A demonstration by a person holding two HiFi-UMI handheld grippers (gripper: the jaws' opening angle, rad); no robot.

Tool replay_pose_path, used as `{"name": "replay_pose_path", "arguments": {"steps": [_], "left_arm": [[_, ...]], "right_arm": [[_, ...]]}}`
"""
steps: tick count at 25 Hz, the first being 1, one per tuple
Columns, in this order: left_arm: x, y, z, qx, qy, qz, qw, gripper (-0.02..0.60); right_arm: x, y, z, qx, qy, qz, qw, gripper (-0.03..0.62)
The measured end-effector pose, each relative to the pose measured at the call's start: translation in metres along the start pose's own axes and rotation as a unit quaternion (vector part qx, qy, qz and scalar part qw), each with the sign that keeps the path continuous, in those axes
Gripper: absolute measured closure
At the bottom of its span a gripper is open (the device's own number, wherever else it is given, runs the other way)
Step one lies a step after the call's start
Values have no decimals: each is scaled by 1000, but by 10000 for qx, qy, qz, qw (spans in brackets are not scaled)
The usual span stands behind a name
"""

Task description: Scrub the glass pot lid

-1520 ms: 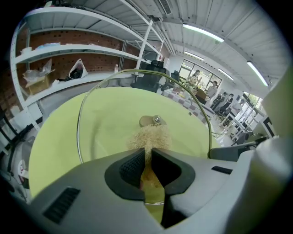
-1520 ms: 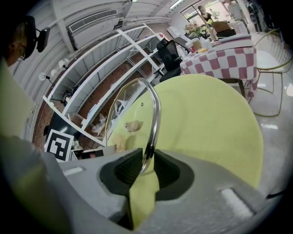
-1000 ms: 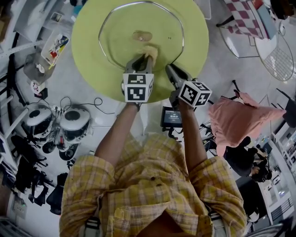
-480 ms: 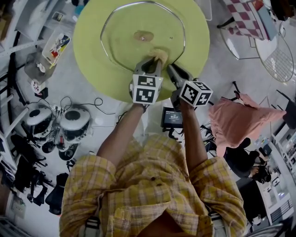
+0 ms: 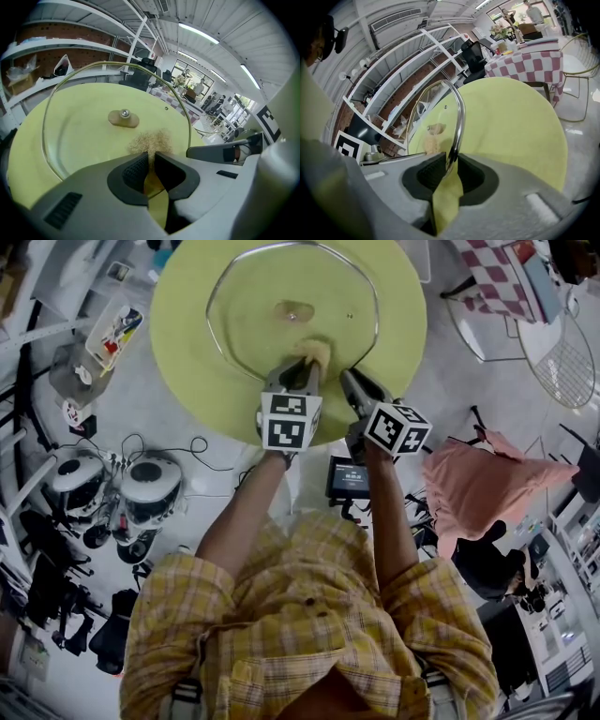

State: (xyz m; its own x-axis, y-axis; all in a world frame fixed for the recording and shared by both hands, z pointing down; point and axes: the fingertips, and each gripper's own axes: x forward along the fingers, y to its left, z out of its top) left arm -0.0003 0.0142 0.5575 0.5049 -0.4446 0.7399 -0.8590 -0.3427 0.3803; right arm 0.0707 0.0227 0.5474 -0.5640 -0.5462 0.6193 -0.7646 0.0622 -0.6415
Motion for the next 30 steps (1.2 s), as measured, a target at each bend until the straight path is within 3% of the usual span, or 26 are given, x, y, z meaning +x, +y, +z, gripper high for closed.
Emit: {"name": "replay_pose_path", "arguments": {"steps": [30], "left_arm": [[-40,82,-14,-344,-170,802,9960,529]], "right_arm": [[0,0,-2,-12,122,-224,9997,516]]}}
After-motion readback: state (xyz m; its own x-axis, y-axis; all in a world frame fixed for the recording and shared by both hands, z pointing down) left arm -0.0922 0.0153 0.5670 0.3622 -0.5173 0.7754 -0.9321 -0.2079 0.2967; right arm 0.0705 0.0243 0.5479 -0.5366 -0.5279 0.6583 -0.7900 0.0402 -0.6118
